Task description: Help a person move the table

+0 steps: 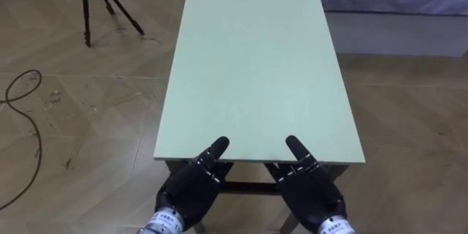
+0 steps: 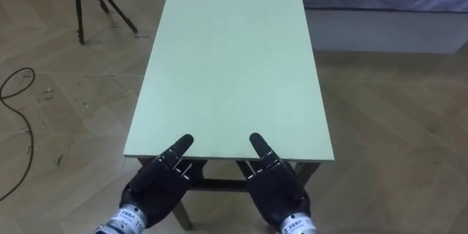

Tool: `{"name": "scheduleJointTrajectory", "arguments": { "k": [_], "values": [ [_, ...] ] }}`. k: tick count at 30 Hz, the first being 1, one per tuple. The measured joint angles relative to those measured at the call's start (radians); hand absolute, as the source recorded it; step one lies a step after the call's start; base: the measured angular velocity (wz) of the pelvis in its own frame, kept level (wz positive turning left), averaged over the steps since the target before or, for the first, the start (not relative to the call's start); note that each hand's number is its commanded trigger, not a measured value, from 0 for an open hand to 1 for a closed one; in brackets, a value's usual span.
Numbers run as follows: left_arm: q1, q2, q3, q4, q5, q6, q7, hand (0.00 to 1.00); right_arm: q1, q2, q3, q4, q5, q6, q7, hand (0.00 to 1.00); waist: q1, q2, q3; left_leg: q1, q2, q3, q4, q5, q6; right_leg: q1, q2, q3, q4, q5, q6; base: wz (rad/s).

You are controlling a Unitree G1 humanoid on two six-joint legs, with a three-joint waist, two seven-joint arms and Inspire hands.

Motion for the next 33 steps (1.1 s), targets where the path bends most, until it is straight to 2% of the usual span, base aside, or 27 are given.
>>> {"name": "scheduleJointTrajectory", "arguments": {
  "k": [10,14,18,25,32,33],
  "values": [
    [0.001,-0.004,0.016,0.001,-0.013,-0.001,0.015,0.00,0.000,0.002,-0.007,-0.032,0.000,-0.009,-0.064,0.00,-0.002,0.010,0.0002,0.001,0.000,0.000,0.000,0.001,0.001,0.001,0.000,0.001,0.001,0.002,0.000,0.00],
    [0.001,-0.021,0.037,0.012,-0.067,0.000,0.026,0.00,-0.006,0.020,-0.023,-0.039,0.038,-0.008,-0.098,0.00,-0.015,0.020,0.0038,0.013,-0.001,0.000,-0.002,0.002,0.003,0.013,0.000,0.002,0.000,0.002,0.000,0.00],
    [0.000,-0.041,0.060,0.014,-0.095,0.000,0.046,0.00,-0.009,0.034,-0.059,-0.048,0.077,-0.012,-0.137,0.00,-0.018,0.022,0.0038,0.015,-0.001,0.000,-0.002,0.002,0.003,0.014,0.000,0.002,0.002,0.002,0.000,0.00],
    [-0.003,-0.051,0.081,0.014,-0.102,-0.002,0.063,0.00,-0.014,0.040,-0.080,-0.059,0.140,-0.062,-0.182,0.00,-0.013,0.021,0.0039,0.015,-0.001,0.001,-0.002,0.002,0.004,0.006,0.000,0.004,0.011,0.002,0.000,-0.01],
    [-0.008,-0.060,0.085,0.014,-0.102,-0.002,0.074,0.00,-0.022,0.041,-0.080,-0.064,0.141,-0.067,-0.206,0.00,-0.012,0.020,0.0045,0.014,-0.004,0.002,-0.002,0.003,0.006,-0.003,-0.002,0.007,0.012,0.002,0.001,-0.01],
    [-0.008,-0.060,0.085,0.015,-0.102,-0.002,0.074,0.17,-0.022,0.042,-0.079,-0.064,0.141,-0.069,-0.208,0.10,-0.012,0.020,0.0045,0.015,-0.004,0.002,-0.002,0.003,0.006,-0.003,-0.003,0.007,0.012,0.001,0.001,0.00]
  ]
}}
